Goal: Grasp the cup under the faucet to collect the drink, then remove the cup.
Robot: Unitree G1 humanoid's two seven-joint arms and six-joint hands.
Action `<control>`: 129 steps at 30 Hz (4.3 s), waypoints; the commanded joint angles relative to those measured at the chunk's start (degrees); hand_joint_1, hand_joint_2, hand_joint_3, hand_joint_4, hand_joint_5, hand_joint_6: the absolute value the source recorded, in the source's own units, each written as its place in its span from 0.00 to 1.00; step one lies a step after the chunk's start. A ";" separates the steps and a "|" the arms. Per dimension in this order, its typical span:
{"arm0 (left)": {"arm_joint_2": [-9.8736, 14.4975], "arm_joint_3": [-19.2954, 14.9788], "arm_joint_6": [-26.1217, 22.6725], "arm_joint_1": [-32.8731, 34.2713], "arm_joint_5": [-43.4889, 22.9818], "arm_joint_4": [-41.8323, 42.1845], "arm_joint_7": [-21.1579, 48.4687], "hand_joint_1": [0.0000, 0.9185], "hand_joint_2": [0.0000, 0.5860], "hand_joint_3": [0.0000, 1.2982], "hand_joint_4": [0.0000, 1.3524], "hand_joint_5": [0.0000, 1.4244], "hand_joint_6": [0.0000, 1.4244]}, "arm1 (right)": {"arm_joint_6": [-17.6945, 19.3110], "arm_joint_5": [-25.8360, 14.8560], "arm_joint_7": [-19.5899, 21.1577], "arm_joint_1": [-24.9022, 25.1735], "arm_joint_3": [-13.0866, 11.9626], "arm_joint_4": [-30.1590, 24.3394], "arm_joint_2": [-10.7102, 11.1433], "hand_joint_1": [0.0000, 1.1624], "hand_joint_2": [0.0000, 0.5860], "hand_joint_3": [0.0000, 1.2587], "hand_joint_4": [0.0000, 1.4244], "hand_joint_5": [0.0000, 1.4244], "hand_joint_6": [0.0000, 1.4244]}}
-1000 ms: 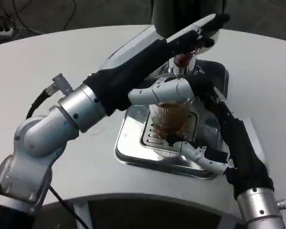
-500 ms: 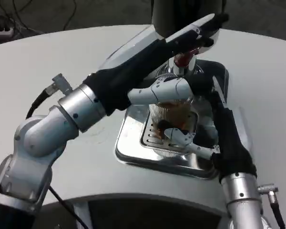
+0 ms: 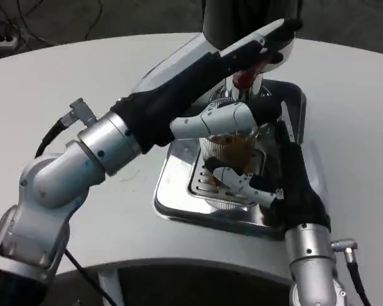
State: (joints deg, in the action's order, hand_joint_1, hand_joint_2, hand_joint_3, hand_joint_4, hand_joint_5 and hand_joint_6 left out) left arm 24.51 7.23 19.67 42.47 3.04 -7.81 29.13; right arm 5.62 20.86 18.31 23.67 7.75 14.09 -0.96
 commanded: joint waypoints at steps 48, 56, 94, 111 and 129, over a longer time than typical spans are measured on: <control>1.80 -0.53 1.12 -1.02 1.07 -3.43 0.62 0.00 0.19 0.06 0.03 0.11 0.05 | 5.09 -0.42 10.40 9.85 0.22 17.33 -4.90 0.68 0.27 0.14 0.26 0.27 0.22; 1.57 -0.53 0.92 -0.91 0.71 -3.80 0.73 0.00 0.19 0.06 0.03 0.11 0.05 | 5.50 -0.20 11.51 9.13 0.26 17.14 -4.86 0.70 0.28 0.22 0.33 0.36 0.30; -7.98 -8.05 -11.52 -7.10 -18.14 2.64 2.34 0.00 0.21 0.00 0.00 0.03 0.01 | 4.21 1.07 10.08 1.51 1.48 5.76 -3.45 0.74 0.29 0.52 0.51 0.60 0.54; -5.03 -12.11 -11.22 -16.76 -15.35 16.50 -1.39 0.00 0.21 0.00 0.00 0.03 0.00 | 3.08 1.46 7.68 -2.52 2.32 -1.14 -3.04 0.74 0.29 0.53 0.52 0.60 0.56; 1.88 -17.56 -1.19 -27.15 -14.03 22.50 0.54 0.00 0.21 0.00 0.00 0.04 0.00 | 1.75 1.86 1.27 -10.90 3.33 -14.27 -1.97 0.74 0.29 0.53 0.52 0.61 0.56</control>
State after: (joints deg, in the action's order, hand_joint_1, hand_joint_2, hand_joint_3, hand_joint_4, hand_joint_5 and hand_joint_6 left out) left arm 24.47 -9.02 15.68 17.13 -11.50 13.99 28.52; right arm 6.84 22.53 20.73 14.11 10.57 3.51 -3.23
